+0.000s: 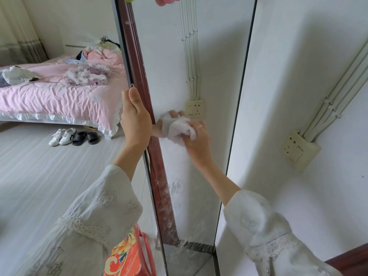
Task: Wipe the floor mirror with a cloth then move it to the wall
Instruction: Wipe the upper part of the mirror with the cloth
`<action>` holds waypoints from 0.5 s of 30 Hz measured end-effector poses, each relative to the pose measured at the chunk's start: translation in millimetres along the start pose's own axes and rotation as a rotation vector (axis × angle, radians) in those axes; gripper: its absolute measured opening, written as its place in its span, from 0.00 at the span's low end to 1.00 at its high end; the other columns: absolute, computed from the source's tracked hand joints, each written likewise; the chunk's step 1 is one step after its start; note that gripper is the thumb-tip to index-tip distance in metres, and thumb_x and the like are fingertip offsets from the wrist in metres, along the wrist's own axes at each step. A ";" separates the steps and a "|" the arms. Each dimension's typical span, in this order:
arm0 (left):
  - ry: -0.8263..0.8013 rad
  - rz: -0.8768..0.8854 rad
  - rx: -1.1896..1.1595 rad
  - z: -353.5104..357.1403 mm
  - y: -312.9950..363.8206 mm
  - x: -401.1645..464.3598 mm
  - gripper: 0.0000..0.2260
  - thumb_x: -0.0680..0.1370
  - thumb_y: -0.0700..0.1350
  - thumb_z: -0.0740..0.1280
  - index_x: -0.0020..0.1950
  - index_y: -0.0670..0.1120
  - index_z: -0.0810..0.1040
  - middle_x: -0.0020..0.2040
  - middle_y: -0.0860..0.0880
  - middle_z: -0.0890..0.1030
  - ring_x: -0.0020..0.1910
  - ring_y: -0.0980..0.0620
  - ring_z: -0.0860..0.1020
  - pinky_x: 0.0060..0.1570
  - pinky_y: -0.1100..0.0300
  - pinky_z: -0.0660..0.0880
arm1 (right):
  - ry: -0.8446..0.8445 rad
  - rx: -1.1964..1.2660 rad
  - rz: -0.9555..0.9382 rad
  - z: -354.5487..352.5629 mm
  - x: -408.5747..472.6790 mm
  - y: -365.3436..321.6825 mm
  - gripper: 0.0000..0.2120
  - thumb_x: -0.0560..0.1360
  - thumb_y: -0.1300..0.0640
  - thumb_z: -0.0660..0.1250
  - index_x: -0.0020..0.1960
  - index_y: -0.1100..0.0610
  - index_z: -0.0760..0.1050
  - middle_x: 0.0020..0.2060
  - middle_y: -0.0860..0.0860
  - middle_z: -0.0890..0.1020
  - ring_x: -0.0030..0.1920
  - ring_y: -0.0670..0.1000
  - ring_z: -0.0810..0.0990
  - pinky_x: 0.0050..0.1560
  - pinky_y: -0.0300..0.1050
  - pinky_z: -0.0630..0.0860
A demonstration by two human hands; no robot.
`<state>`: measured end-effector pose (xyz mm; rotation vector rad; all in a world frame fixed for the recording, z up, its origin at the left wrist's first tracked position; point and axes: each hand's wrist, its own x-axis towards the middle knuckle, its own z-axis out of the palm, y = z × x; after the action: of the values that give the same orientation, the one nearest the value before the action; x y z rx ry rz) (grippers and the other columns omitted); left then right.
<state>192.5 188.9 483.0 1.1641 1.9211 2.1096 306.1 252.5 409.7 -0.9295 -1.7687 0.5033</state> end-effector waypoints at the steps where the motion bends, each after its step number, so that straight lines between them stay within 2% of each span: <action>1: -0.002 -0.015 0.003 0.3 -0.1 0.3 0.13 0.82 0.48 0.45 0.42 0.46 0.61 0.33 0.55 0.62 0.29 0.66 0.67 0.35 0.63 0.62 | -0.089 -0.011 0.016 2.6 -15.3 8.1 0.10 0.72 0.67 0.67 0.53 0.65 0.76 0.50 0.57 0.75 0.45 0.49 0.74 0.46 0.28 0.72; 4: -0.019 -0.005 -0.007 1.0 -0.1 -0.9 0.12 0.82 0.48 0.45 0.44 0.44 0.61 0.33 0.56 0.62 0.29 0.65 0.67 0.39 0.59 0.60 | -0.371 -0.047 0.067 1.8 -54.1 36.4 0.10 0.70 0.65 0.69 0.52 0.65 0.78 0.47 0.54 0.72 0.46 0.51 0.74 0.43 0.21 0.66; 6: -0.028 0.009 -0.023 -0.2 -0.6 -2.1 0.12 0.82 0.48 0.45 0.42 0.47 0.61 0.32 0.55 0.62 0.28 0.67 0.67 0.39 0.58 0.61 | -0.527 -0.134 0.119 -3.4 -59.8 47.2 0.11 0.71 0.63 0.69 0.54 0.63 0.79 0.49 0.56 0.74 0.48 0.54 0.76 0.43 0.25 0.64; 8: -0.039 0.012 -0.033 -1.4 -1.3 -1.7 0.13 0.82 0.49 0.46 0.40 0.49 0.60 0.32 0.55 0.62 0.28 0.67 0.67 0.40 0.58 0.62 | -0.559 -0.199 0.133 -8.7 -51.5 47.8 0.12 0.71 0.63 0.68 0.55 0.60 0.79 0.52 0.56 0.76 0.51 0.55 0.77 0.45 0.30 0.64; 10: -0.052 0.015 -0.037 -2.7 -2.1 -0.2 0.14 0.82 0.49 0.46 0.38 0.51 0.59 0.32 0.56 0.62 0.29 0.67 0.67 0.41 0.58 0.62 | -0.477 -0.229 0.092 -14.0 -35.1 35.2 0.12 0.71 0.63 0.67 0.55 0.59 0.78 0.51 0.55 0.76 0.49 0.53 0.77 0.42 0.30 0.66; 12: -0.064 0.018 -0.043 -4.2 -3.2 1.5 0.14 0.82 0.50 0.46 0.37 0.52 0.59 0.32 0.55 0.62 0.28 0.67 0.67 0.38 0.60 0.64 | -0.323 -0.221 0.003 -19.4 -13.0 13.3 0.13 0.72 0.64 0.66 0.56 0.62 0.78 0.51 0.56 0.77 0.46 0.51 0.76 0.39 0.24 0.66; 15: -0.119 0.022 -0.046 -7.8 -6.8 3.6 0.13 0.82 0.51 0.46 0.38 0.54 0.61 0.34 0.56 0.65 0.29 0.71 0.67 0.39 0.73 0.67 | -0.038 -0.017 -0.078 -21.5 18.1 -23.1 0.12 0.71 0.63 0.66 0.53 0.64 0.78 0.49 0.59 0.79 0.44 0.50 0.75 0.41 0.20 0.67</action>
<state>182.6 185.8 479.2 1.2761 1.8085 2.0337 314.6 250.6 445.0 -0.8640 -1.8388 0.4586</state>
